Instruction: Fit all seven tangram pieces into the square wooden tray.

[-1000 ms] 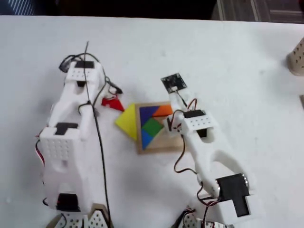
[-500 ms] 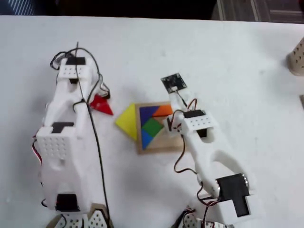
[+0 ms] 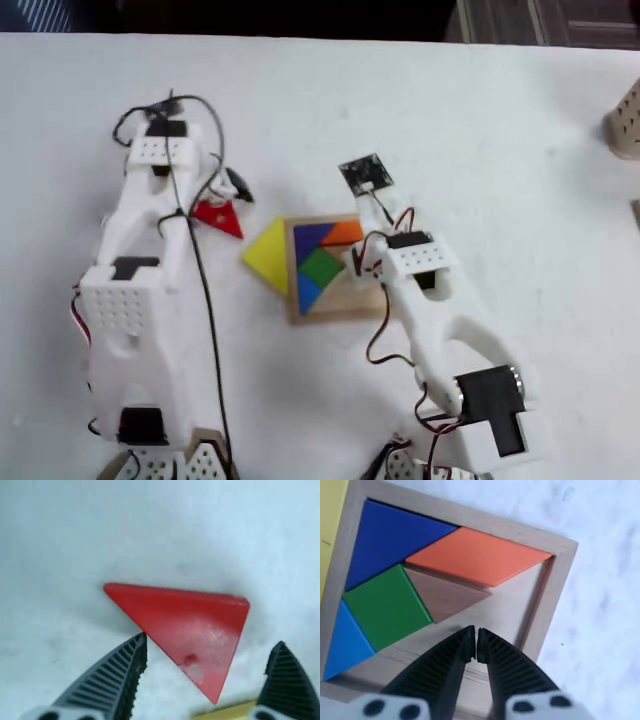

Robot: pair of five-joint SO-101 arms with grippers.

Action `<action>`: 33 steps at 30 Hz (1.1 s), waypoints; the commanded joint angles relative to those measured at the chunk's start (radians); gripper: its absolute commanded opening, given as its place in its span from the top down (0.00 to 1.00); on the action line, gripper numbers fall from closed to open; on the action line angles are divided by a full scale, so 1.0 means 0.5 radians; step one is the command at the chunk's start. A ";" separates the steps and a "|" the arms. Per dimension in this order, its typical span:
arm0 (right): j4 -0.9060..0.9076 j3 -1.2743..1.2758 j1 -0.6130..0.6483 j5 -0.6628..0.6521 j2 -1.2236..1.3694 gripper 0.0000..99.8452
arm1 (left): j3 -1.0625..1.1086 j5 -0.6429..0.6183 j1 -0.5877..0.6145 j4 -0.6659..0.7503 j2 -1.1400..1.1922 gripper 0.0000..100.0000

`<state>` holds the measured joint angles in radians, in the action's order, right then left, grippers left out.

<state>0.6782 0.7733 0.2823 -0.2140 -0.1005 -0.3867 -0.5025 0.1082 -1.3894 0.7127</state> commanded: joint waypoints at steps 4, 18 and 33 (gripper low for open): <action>-0.023 -0.086 0.008 -0.028 -0.008 0.98 | -0.206 -0.399 0.051 -0.028 -0.023 0.63; -0.035 -0.037 0.017 -0.166 -0.005 0.98 | 0.153 0.055 0.014 0.101 -0.051 0.64; -0.029 -0.028 0.014 -0.175 -0.008 0.98 | 0.951 0.301 -0.084 0.402 -0.615 0.64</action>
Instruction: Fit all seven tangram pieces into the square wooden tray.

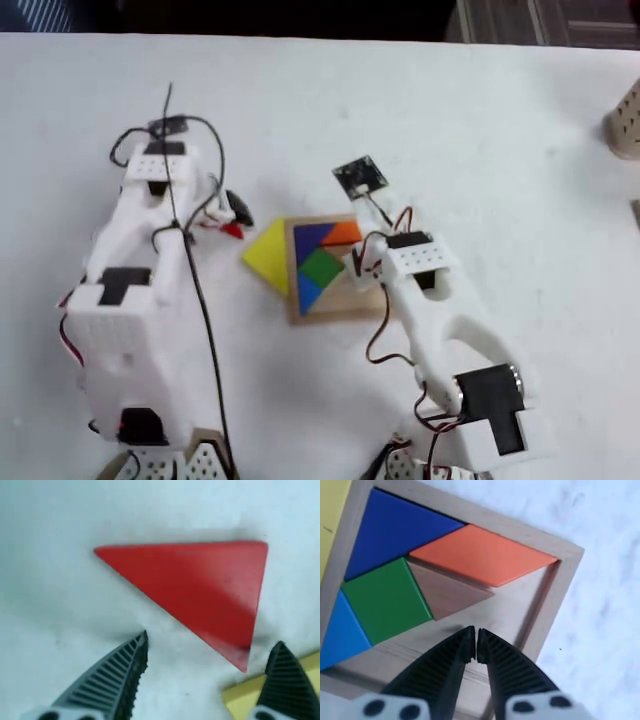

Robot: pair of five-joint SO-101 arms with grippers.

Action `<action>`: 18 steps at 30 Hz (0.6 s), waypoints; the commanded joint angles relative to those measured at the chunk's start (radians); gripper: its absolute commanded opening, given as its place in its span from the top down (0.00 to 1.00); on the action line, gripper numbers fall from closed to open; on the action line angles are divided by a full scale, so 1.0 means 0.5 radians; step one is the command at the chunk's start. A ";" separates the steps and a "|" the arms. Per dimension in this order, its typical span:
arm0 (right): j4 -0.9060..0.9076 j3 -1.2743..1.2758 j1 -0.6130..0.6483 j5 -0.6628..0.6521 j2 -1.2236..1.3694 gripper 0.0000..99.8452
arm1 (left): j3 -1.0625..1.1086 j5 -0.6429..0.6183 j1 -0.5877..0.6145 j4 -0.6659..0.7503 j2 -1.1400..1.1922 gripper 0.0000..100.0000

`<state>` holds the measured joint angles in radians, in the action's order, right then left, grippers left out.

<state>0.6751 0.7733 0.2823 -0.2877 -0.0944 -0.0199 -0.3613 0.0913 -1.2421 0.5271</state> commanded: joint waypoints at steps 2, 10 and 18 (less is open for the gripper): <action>-0.023 -0.028 0.014 -0.028 -0.020 0.98 | 0.292 0.015 0.005 0.135 -0.330 0.64; -0.017 -0.028 0.017 -0.028 -0.020 0.98 | 0.304 -0.261 0.161 0.147 -0.434 0.64; -0.020 -0.025 0.097 -0.031 -0.017 0.98 | 0.301 -0.414 0.127 0.359 -0.434 0.64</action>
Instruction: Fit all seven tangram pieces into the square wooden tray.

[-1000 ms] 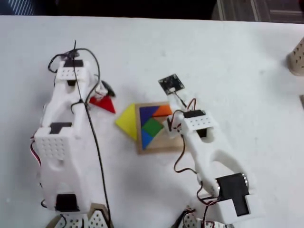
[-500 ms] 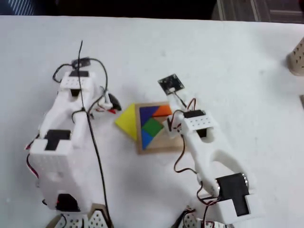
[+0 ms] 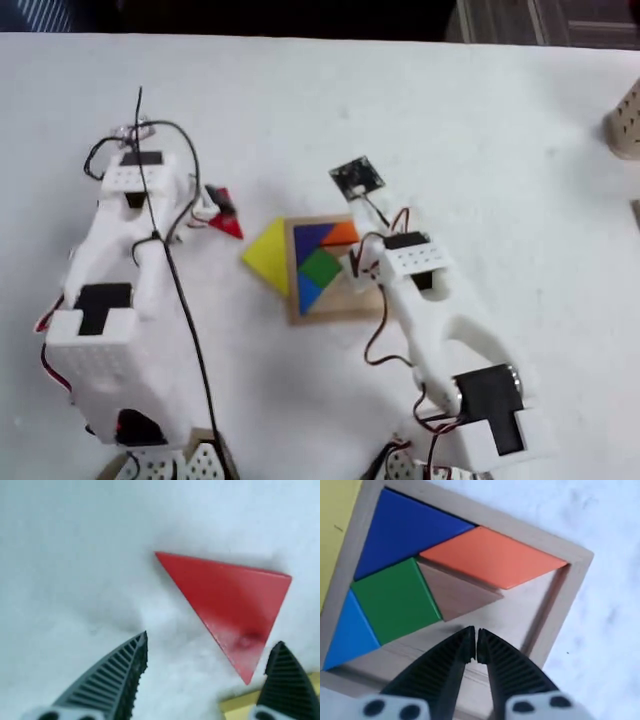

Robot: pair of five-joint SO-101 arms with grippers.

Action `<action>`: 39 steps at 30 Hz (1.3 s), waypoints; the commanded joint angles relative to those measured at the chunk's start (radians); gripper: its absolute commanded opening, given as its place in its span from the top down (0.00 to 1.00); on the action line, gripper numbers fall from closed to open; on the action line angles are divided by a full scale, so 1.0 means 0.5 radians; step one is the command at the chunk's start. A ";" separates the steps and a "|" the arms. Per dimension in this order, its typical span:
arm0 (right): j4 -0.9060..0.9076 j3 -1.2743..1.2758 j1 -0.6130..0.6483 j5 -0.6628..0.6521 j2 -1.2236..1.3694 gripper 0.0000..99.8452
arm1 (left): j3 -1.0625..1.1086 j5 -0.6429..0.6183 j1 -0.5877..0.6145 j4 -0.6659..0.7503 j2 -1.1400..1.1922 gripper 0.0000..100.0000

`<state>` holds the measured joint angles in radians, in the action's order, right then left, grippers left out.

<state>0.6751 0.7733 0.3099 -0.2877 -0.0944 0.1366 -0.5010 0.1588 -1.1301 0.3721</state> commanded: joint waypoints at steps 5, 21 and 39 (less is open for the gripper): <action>-0.029 -0.025 0.060 -0.052 -0.017 0.98 | -0.028 -0.543 -0.063 0.172 -0.118 0.64; -0.020 -0.095 0.106 -0.144 0.094 0.98 | -0.761 -0.663 -0.100 -0.322 0.493 0.81; -0.017 -0.095 0.106 -0.147 0.094 0.98 | -0.844 -0.245 -0.041 -0.666 0.493 0.72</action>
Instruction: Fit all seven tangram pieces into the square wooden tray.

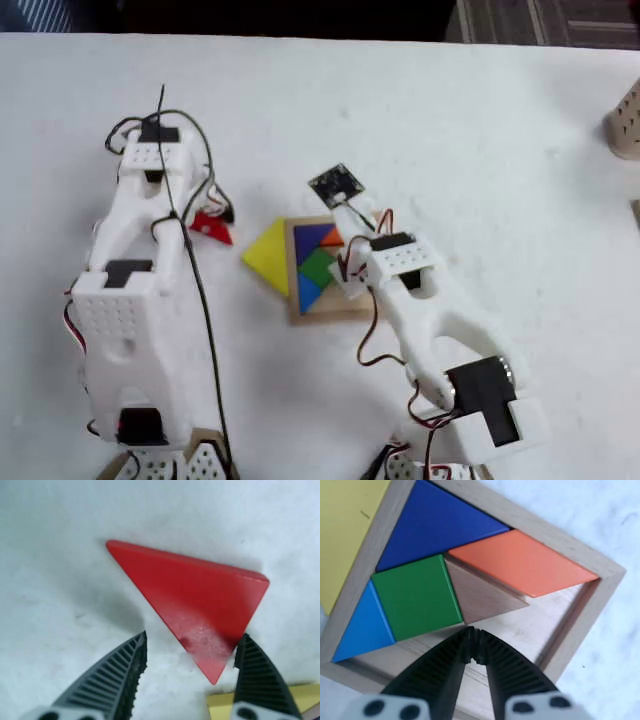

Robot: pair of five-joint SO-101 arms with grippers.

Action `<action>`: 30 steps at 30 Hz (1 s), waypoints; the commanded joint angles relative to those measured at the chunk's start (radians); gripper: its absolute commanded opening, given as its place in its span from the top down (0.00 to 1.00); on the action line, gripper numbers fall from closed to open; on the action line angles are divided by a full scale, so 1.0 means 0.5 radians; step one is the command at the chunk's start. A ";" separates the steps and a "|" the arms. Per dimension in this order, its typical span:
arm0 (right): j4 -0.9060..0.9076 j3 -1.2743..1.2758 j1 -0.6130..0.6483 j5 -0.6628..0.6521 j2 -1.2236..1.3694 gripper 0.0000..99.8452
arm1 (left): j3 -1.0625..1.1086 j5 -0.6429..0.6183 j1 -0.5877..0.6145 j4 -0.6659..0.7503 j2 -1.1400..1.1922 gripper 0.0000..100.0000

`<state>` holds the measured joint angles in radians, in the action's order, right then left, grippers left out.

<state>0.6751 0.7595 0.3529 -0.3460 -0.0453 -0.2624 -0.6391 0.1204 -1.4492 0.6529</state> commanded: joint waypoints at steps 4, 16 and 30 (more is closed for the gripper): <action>-0.020 -0.068 0.020 -0.031 -0.005 0.98 | 0.031 0.064 0.029 -0.003 -0.235 0.72; -0.026 -0.068 0.020 -0.031 -0.002 0.98 | 0.190 -0.451 0.029 0.439 -0.416 0.72; -0.020 -0.068 0.020 -0.031 -0.002 0.98 | 0.083 -0.740 0.060 0.463 -0.149 0.72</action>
<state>0.6751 0.7595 0.3529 -0.3491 -0.0453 -0.1657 -0.9981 0.1266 -1.1899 0.5654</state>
